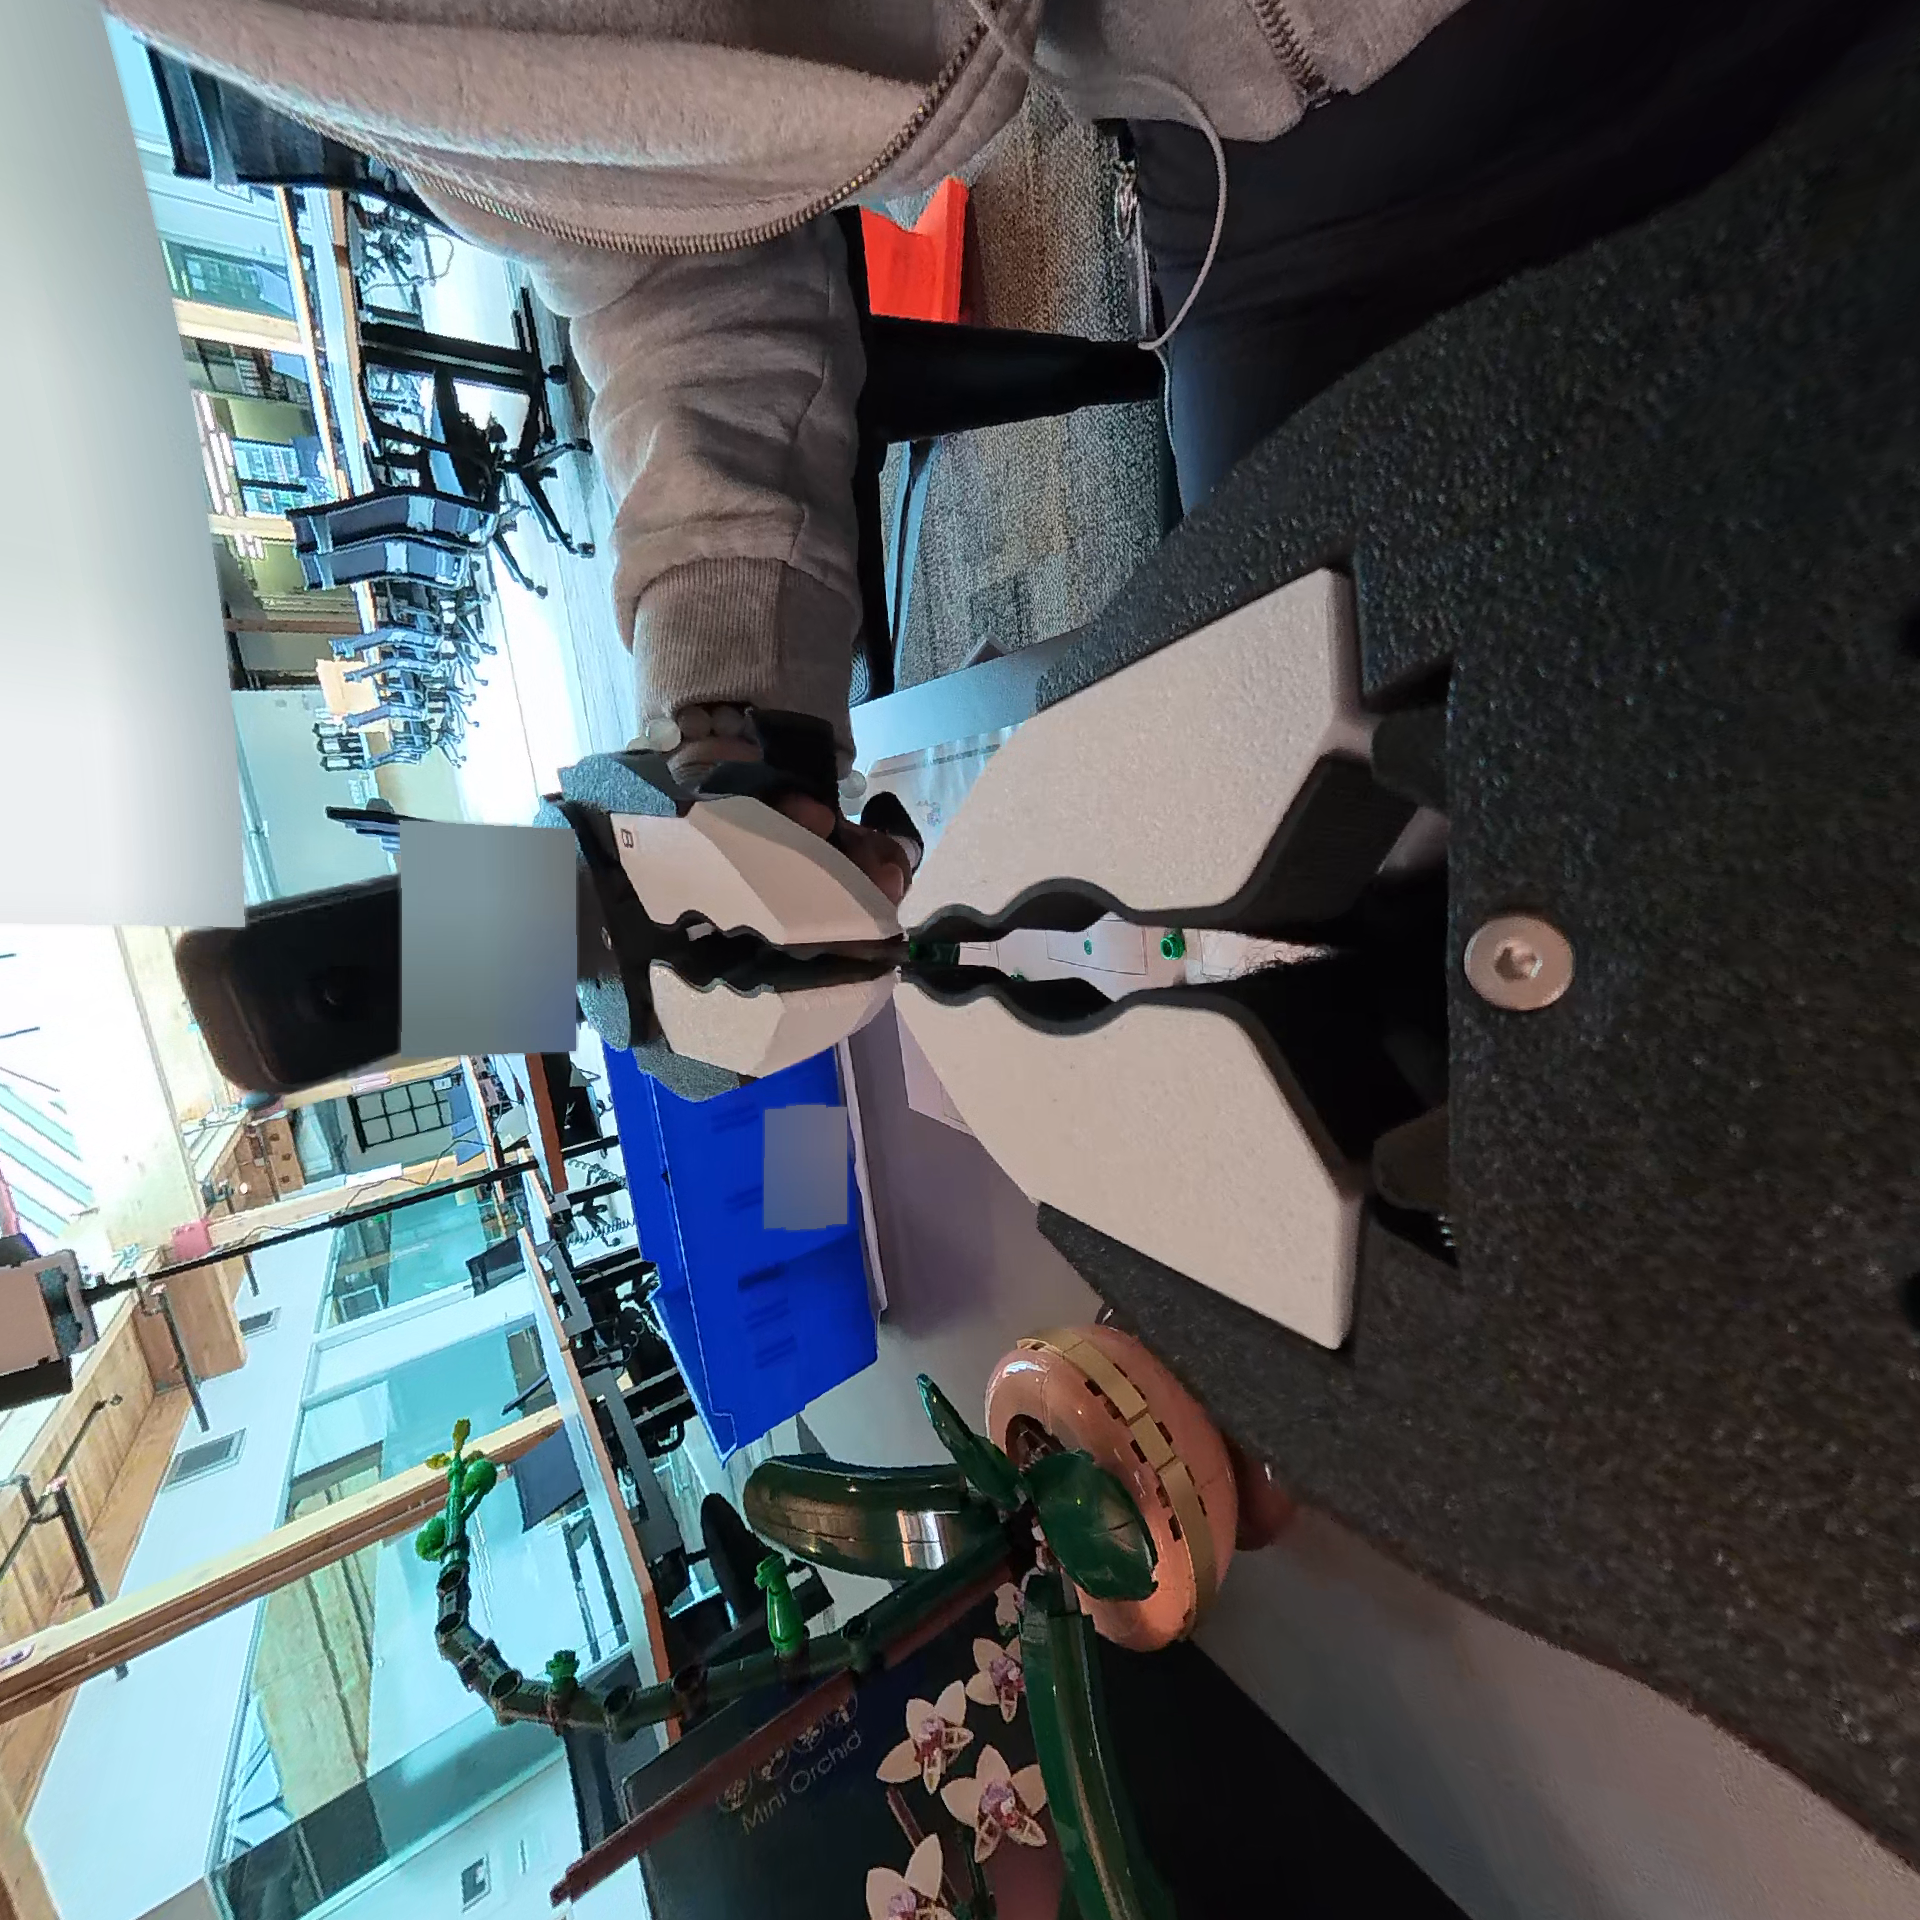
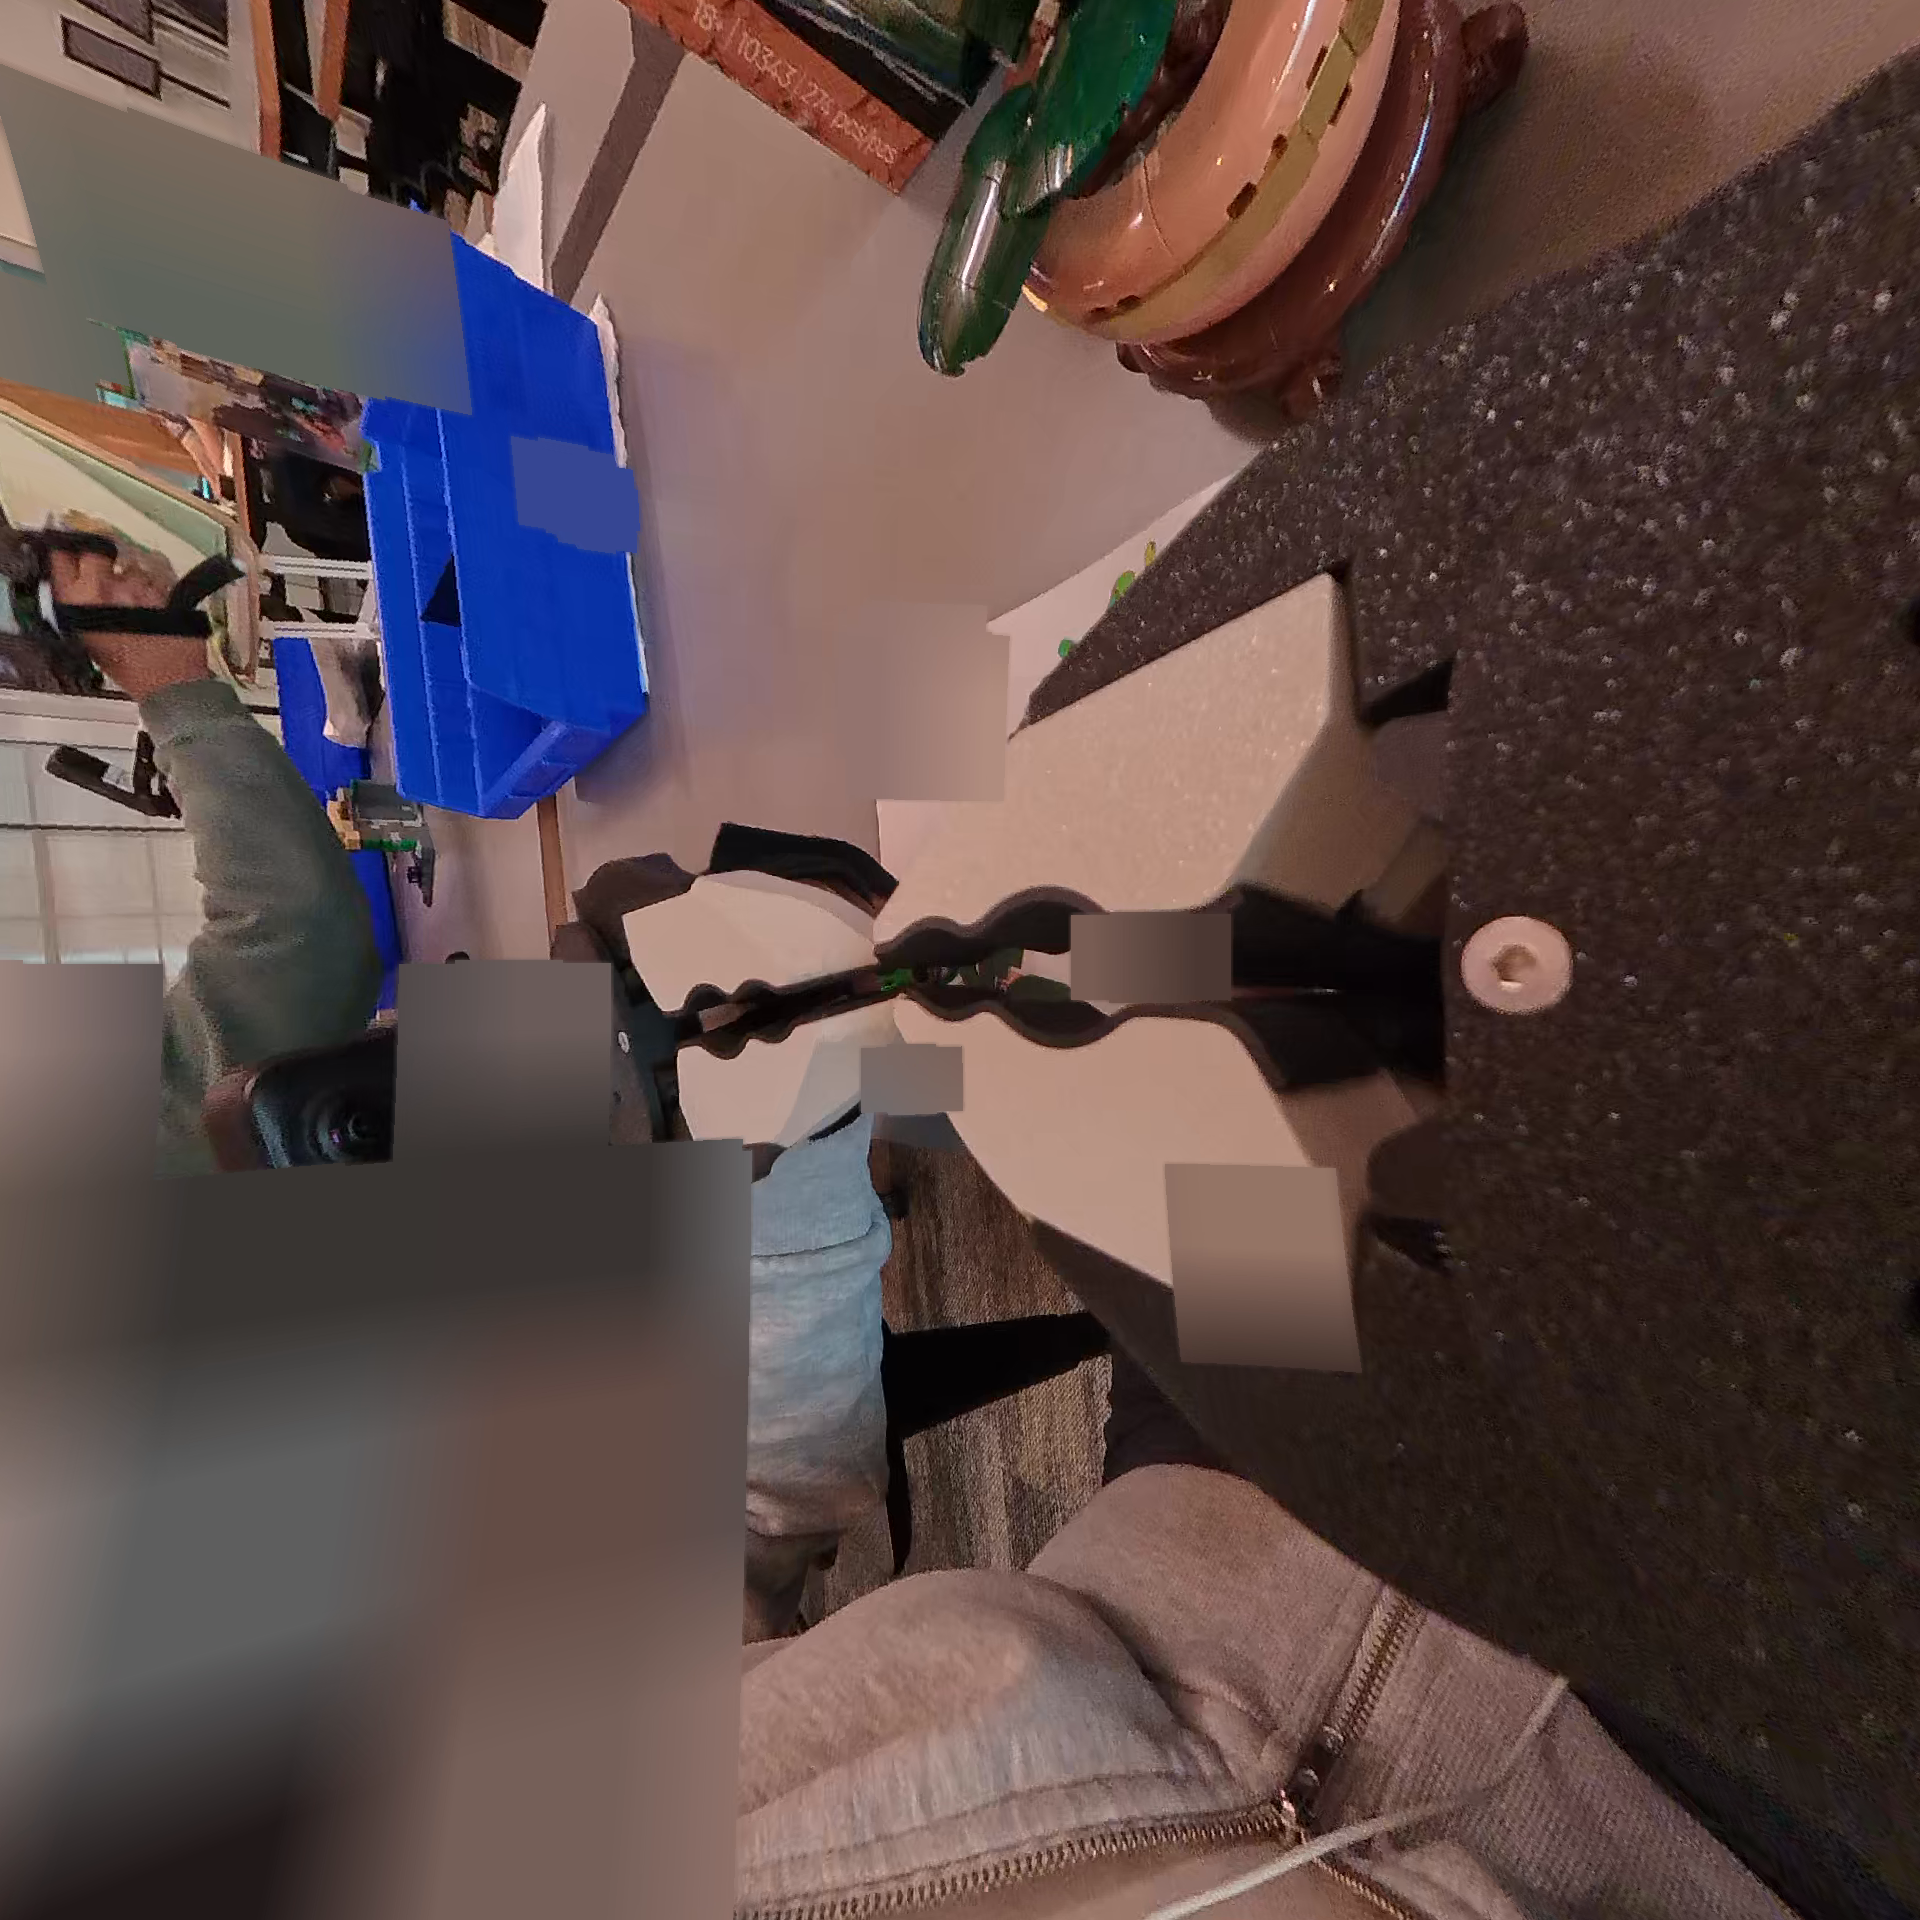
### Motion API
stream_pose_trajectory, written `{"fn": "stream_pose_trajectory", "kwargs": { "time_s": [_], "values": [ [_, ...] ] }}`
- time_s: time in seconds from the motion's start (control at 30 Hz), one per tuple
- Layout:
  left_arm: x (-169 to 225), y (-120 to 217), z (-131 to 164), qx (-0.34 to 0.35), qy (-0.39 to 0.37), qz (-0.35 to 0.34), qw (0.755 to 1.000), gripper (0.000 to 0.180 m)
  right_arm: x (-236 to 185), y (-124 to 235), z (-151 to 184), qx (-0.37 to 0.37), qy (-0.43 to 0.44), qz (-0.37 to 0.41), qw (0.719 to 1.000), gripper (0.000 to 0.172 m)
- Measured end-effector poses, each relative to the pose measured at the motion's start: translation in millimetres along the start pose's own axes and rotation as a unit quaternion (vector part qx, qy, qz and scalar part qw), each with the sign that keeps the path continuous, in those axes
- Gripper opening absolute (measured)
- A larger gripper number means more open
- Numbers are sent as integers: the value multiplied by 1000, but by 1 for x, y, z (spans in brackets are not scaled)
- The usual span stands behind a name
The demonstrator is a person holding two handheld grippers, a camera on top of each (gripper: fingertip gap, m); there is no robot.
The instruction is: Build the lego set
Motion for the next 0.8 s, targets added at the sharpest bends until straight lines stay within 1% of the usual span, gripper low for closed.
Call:
{"fn": "stream_pose_trajectory", "kwargs": {
  "time_s": [0.17, 0.33, 0.43, 0.6, 0.73, 0.8],
  "values": [
    [-3, 0, 0, 3, 25, -6, 1000, 3, -3, -2, -2, -9, 55, 27, 998, 3],
    [-4, 1, -2, 35, 77, 0, 996, 3, -8, -3, -5, 25, 108, 37, 993, 3],
    [-3, 2, -5, 58, 89, 15, 994, 2, -9, -3, -6, 61, 99, 14, 993, 2],
    [-1, 3, -7, 74, 79, 26, 994, 2, -7, -4, -5, 99, 51, -32, 993, 2],
    [-1, 3, -8, 86, 88, 27, 992, 2, -7, -6, -5, 103, 37, -49, 993, 0],
    [-2, 4, -9, 91, 90, 37, 991, 2, -8, -7, -7, 120, 32, -61, 990, 0]
  ]
}}
Point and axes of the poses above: each gripper's, where its closed fingertips meet, y back along the fingers, z out of its underside, x = y × z across the jaws, the point moved 10 cm from there along y, back along the fingers, and after that the axes turned 14 degrees about -z, right-handed, at the moved point
